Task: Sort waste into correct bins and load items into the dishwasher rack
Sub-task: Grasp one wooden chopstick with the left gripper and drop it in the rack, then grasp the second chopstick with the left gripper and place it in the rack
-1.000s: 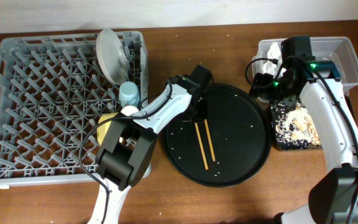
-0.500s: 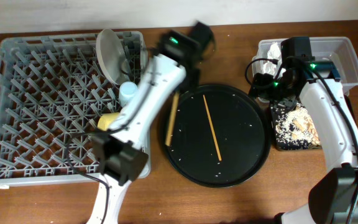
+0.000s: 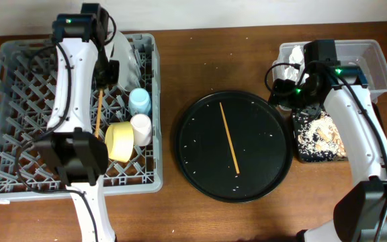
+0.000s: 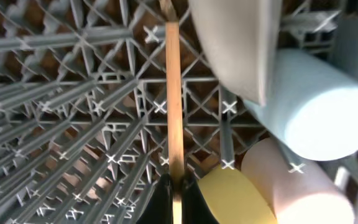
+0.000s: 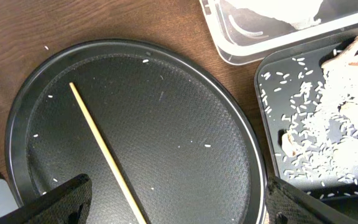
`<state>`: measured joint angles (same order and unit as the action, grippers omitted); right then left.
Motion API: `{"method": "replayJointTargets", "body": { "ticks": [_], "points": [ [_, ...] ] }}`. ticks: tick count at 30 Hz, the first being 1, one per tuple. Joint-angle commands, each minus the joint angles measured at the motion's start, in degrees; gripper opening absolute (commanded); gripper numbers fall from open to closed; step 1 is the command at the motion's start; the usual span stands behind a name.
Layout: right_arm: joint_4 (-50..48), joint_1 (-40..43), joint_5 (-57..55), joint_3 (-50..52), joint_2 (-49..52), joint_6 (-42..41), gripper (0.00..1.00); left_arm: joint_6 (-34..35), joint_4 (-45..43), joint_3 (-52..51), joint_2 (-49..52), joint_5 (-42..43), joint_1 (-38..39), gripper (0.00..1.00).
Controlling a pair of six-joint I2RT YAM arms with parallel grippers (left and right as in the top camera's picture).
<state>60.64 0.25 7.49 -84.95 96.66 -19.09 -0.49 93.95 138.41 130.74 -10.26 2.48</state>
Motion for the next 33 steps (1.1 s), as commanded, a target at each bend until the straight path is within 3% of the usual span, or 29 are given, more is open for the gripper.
{"method": "replayJointTargets", "body": {
  "ticks": [1, 3, 4, 8, 10, 13, 15, 19, 21, 25, 33],
  "points": [
    [-0.15, 0.15, -0.74, 0.22, 0.2, 0.48, 0.9, -1.27, -2.91, -4.26, -0.26, 0.24, -0.35, 0.07],
    [-0.2, 0.15, -0.74, 0.22, 0.2, 0.48, 0.91, -1.25, -3.19, -4.35, -0.26, 0.39, -0.35, 0.4],
    [-0.24, 0.15, -0.74, 0.22, 0.2, 0.48, 0.91, -1.25, -2.95, -4.35, -0.26, 1.36, -0.35, 0.5],
    [-0.17, 0.15, -0.72, 0.22, 0.2, 0.48, 0.91, -0.7, 2.27, 0.2, -1.01, 5.55, -0.28, 0.51],
    [-0.13, 0.15, -0.72, 0.22, 0.2, 0.48, 0.91, -0.63, 2.73, 3.41, -4.61, 12.98, 1.09, 0.5],
    [-0.85, 0.44, -1.81, 0.2, 0.2, 0.39, 0.93, 4.7, 1.03, 1.86, -6.88, 19.45, 10.93, 0.44],
    [-0.15, 3.93, -1.95, -1.51, 0.13, 0.44, 0.93, 9.7, -9.84, -5.4, -6.88, 21.44, 20.31, 0.36],
    [8.9, 12.44, -1.55, -8.7, 0.11, 0.44, 0.96, 17.42, -31.26, -24.7, -6.88, 21.2, 33.2, 0.36],
    [9.25, 12.48, -1.57, -8.48, 0.15, 0.46, 0.98, 24.76, -41.62, -33.64, -6.78, 14.82, 37.79, 0.32],
    [9.25, 12.48, -1.6, -8.33, 0.15, 0.46, 0.97, 26.86, -46.62, -37.03, -2.93, 11.47, 41.48, 0.33],
    [9.68, 12.48, -1.77, -8.33, 0.15, 0.46, 0.97, 26.86, -45.7, -37.03, 0.83, 9.79, 42.27, 0.33]
  ]
}}
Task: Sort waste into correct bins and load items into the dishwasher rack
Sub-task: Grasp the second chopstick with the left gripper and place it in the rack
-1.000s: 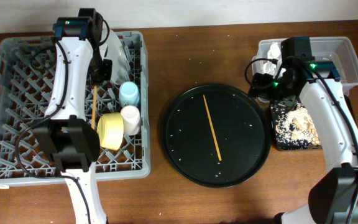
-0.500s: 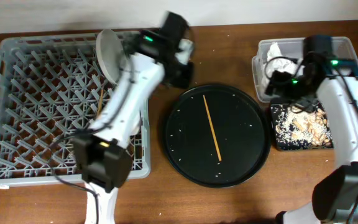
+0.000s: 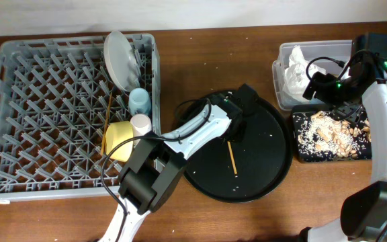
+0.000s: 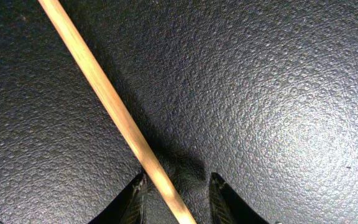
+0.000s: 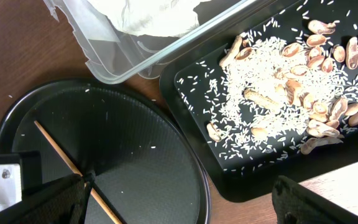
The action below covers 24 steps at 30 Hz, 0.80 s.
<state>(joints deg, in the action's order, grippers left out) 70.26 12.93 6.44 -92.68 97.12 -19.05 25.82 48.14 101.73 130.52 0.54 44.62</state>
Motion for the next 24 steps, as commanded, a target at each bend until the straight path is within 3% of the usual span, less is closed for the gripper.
{"method": "replayJointTargets", "body": {
  "ticks": [1, 4, 9, 12, 16, 17, 20, 24],
  "points": [
    [0.13, -0.2, -0.72, -0.59, -0.31, 0.44, 0.98, 0.57, 0.13, -0.35, 2.47, -0.94, 0.22, 0.29],
    [0.48, -0.2, -0.74, -0.59, -0.31, 0.85, 0.97, 0.52, 0.33, -0.35, 4.37, 0.11, 0.26, 0.01],
    [0.46, -0.2, -0.74, -0.59, -0.31, 0.85, 0.97, -0.63, 4.98, 5.75, 4.13, -0.37, -0.13, 0.01],
    [0.46, -0.2, -0.76, -0.59, -0.31, 0.85, 0.99, -3.41, 28.24, 27.28, 4.13, -9.86, -3.28, 0.01],
    [0.46, -0.2, -0.74, -0.59, -0.31, 0.85, 0.99, -4.2, 48.7, 50.29, 4.13, -11.08, -10.58, 0.01],
    [0.31, -0.2, -0.74, -0.59, -0.31, 0.83, 1.0, -10.82, 48.61, 51.21, 2.86, -6.08, -12.98, 0.01],
    [0.28, -0.2, -0.76, -0.59, -0.31, 0.85, 1.0, -15.3, 48.61, 49.07, -2.4, -2.43, -18.49, 0.01],
    [0.2, -0.2, -0.76, -0.59, -0.31, 0.85, 0.99, -15.63, 48.61, 26.75, -14.62, -8.96, -27.17, 0.01]
  ]
}}
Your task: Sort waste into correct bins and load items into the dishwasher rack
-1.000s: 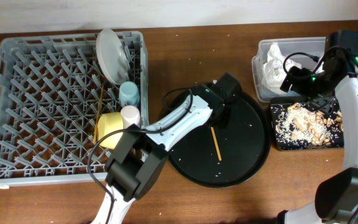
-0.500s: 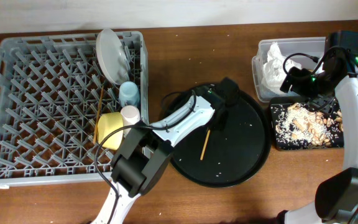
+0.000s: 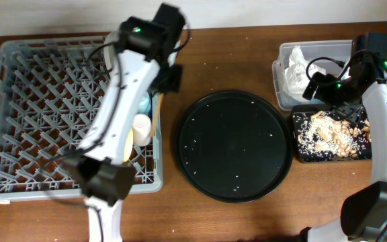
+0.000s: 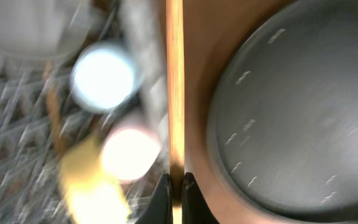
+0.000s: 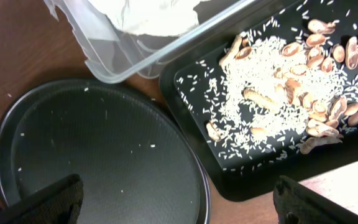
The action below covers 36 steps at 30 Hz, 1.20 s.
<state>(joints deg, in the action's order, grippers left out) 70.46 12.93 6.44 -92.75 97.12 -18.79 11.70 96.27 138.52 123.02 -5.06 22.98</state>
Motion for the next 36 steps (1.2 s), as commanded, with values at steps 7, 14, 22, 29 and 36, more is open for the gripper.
{"method": "replayJointTargets", "body": {
  "ticks": [7, 14, 22, 29, 36],
  "points": [
    [-0.63, -0.2, -0.74, -0.52, -0.31, 0.59, 0.98, -1.55, -7.91, -31.95, -9.68, -6.71, -17.73, 0.01],
    [-0.55, -0.2, -0.72, -0.52, -0.31, 0.59, 0.98, -1.55, -10.8, -32.35, -9.7, -10.16, -19.08, 0.62],
    [1.31, -0.85, 8.57, -0.59, -0.68, 6.51, 0.96, -10.49, -12.74, -21.99, -14.51, 6.86, -11.45, 0.61],
    [4.61, -9.64, 7.87, -0.59, -20.35, 11.54, 0.97, -10.49, -21.84, -21.97, -16.11, 12.76, -8.13, 0.99],
    [17.62, -9.64, 6.43, -0.59, -36.13, 11.5, 0.98, -10.49, -24.2, -21.97, -16.11, 11.63, -8.13, 0.99]
  ]
}}
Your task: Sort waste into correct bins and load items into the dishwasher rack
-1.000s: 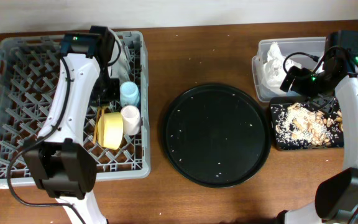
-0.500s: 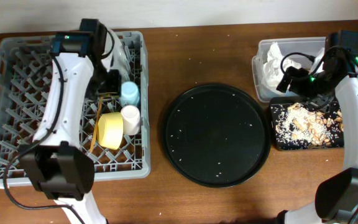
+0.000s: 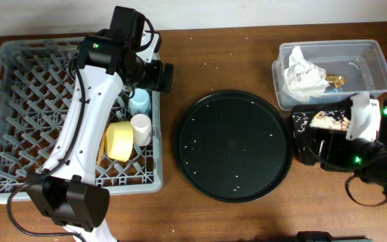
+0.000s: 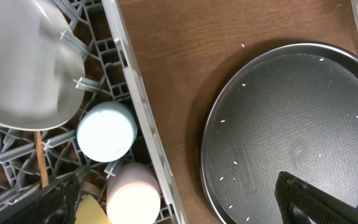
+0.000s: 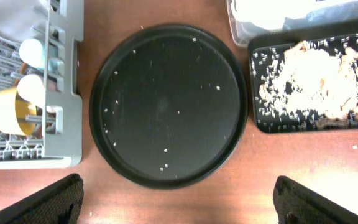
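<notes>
My left gripper (image 3: 156, 76) hangs open and holds nothing over the right edge of the grey dish rack (image 3: 19, 74). In the rack stand a light blue cup (image 4: 107, 134), a pale pink cup (image 4: 132, 198), a yellow cup (image 3: 119, 140) and a grey plate (image 4: 23, 62). A wooden chopstick (image 4: 40, 158) lies among the rack's bars. The round black tray (image 3: 234, 144) carries only scattered rice grains. My right gripper (image 5: 179, 208) is open, high above the table's front edge, with nothing between its fingers (image 5: 325, 202).
A clear bin (image 3: 361, 67) with crumpled tissue stands at the back right. In front of it a black rectangular tray (image 5: 316, 81) holds rice and shells; my right arm (image 3: 365, 151) covers part of it in the overhead view. Bare brown table surrounds the round tray.
My left gripper, then shut on a chopstick at the rack's right edge, is now open and holds none. My right arm has moved from beside the bins to the front right.
First my left gripper was shut on one chopstick in the rack while a second lay on the round tray. Then it stood around that second chopstick on the tray. Then it held it at the rack's edge, the tray bare. Now the gripper is open.
</notes>
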`<state>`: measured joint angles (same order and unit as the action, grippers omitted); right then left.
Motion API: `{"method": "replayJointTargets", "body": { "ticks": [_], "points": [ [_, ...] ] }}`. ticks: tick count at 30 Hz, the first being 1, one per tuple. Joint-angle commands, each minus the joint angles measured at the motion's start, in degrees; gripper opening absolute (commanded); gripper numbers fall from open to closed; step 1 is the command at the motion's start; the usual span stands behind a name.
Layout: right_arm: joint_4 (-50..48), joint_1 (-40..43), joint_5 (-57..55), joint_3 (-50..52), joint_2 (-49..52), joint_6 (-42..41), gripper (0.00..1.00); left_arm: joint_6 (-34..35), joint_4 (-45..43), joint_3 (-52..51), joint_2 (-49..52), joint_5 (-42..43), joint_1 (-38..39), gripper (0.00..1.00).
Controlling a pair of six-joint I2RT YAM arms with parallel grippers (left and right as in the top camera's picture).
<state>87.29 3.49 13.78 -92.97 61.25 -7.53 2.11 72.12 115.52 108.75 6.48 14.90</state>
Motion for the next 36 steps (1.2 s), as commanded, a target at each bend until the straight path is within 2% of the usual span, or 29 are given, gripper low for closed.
{"method": "replayJointTargets", "body": {
  "ticks": [1, 2, 5, 6, 8, 11, 15, 18, 23, 36],
  "points": [
    [3.37, -0.2, -0.96, -0.37, -0.26, 0.26, 0.98, -0.87, -0.07, 1.03, -1.84, 0.09, -0.04, 0.99],
    [9.51, -0.2, -2.64, -0.37, -0.26, 0.24, 0.98, -0.9, -0.07, 1.03, -1.84, 0.09, -0.04, 0.99],
    [7.04, -0.09, -5.7, -0.2, -0.31, 0.26, 0.98, -0.9, -0.07, 1.03, -1.84, 0.09, -0.02, 0.99],
    [2.4, -0.04, -5.9, 0.07, -1.38, 0.24, 0.98, -0.9, -0.07, 1.03, -1.84, 0.11, -0.04, 0.99],
    [-14.38, -0.11, -5.88, 6.64, -7.32, 0.24, 0.98, -0.9, -0.07, 1.03, -1.84, 0.09, -0.04, 0.99],
    [-39.6, -0.11, -5.18, 32.24, -22.82, 0.22, 0.98, -0.9, -0.07, 1.03, -1.84, 0.11, -0.04, 0.99],
    [-66.6, -0.11, -4.76, 63.21, -39.85, 0.2, 0.98, -0.9, -0.07, 1.03, -1.84, 0.11, -0.04, 0.99],
    [-78.6, -0.72, -4.81, 79.28, -49.62, 0.04, 0.98, -0.9, -0.07, 1.03, -1.84, 0.11, -0.04, 0.99],
    [-84.08, -4.44, -5.92, 92.63, -60.83, 0.04, 0.98, -0.9, -0.07, 1.03, -1.84, 0.11, -0.04, 0.99],
    [-83.62, -4.94, -6.78, 92.65, -61.07, 0.04, 0.99, -0.9, -0.07, 1.03, -1.84, 0.11, -0.04, 0.99]
  ]
}}
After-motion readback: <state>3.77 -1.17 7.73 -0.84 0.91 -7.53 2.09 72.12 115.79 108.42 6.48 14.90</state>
